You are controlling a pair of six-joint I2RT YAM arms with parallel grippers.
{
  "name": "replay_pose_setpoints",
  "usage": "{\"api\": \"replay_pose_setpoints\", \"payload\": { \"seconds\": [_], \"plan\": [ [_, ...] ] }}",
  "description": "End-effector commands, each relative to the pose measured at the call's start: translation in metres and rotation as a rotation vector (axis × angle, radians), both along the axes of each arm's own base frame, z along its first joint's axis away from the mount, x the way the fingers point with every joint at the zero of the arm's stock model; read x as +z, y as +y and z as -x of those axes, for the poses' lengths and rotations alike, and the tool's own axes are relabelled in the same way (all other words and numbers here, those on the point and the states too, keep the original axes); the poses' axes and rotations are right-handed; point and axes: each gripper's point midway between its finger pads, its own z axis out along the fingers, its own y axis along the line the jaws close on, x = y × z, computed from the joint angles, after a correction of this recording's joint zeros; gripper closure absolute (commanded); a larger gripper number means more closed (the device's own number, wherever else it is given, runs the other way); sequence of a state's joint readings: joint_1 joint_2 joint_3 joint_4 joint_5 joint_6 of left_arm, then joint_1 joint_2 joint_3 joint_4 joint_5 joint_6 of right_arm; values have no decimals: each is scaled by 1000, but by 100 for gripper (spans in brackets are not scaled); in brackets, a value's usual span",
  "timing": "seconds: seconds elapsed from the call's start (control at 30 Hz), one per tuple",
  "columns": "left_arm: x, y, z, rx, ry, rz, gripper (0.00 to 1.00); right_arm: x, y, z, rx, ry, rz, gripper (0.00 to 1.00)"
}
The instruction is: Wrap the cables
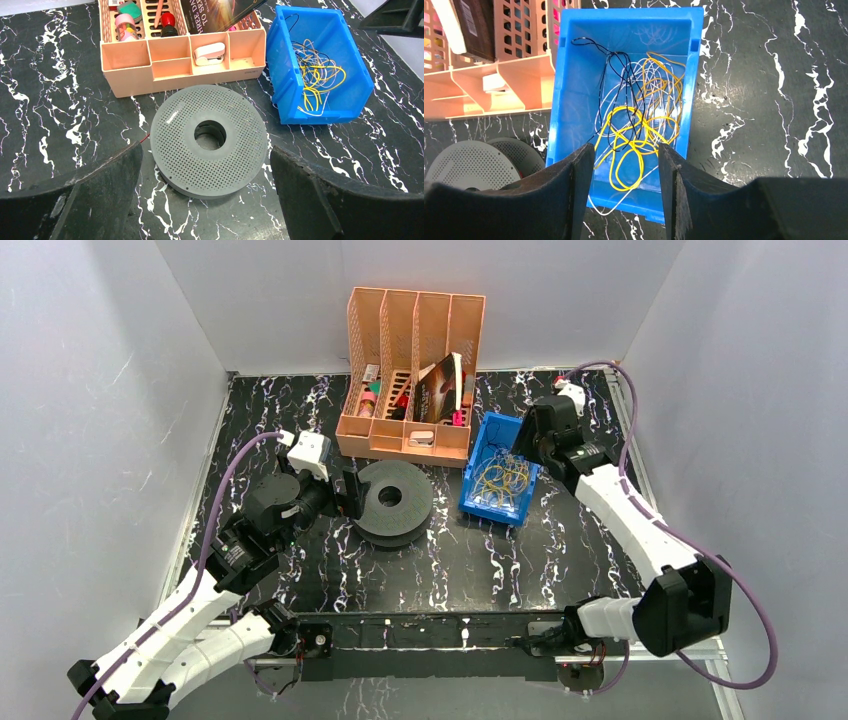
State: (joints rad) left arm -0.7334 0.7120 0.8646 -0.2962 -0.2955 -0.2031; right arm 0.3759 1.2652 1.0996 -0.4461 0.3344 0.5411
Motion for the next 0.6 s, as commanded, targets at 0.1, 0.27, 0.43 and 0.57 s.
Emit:
{"api": "replay_pose_setpoints", "payload": {
  "seconds": [0.1, 0.27, 0.43, 0.57],
  "plan": [
    [8, -1, 1, -4, -13, 20, 2, -12, 19, -16, 35, 16, 24, 45],
    [8, 0, 1, -3, -12, 19, 2, -36, 21, -25, 6, 61, 45, 45],
    [10, 1, 2, 0, -20, 23, 2, -58, 18, -29, -25, 99, 74, 46],
    [10, 1, 2, 1, -19, 22, 2, -72, 16, -30, -52, 125, 83, 48]
  ]
}}
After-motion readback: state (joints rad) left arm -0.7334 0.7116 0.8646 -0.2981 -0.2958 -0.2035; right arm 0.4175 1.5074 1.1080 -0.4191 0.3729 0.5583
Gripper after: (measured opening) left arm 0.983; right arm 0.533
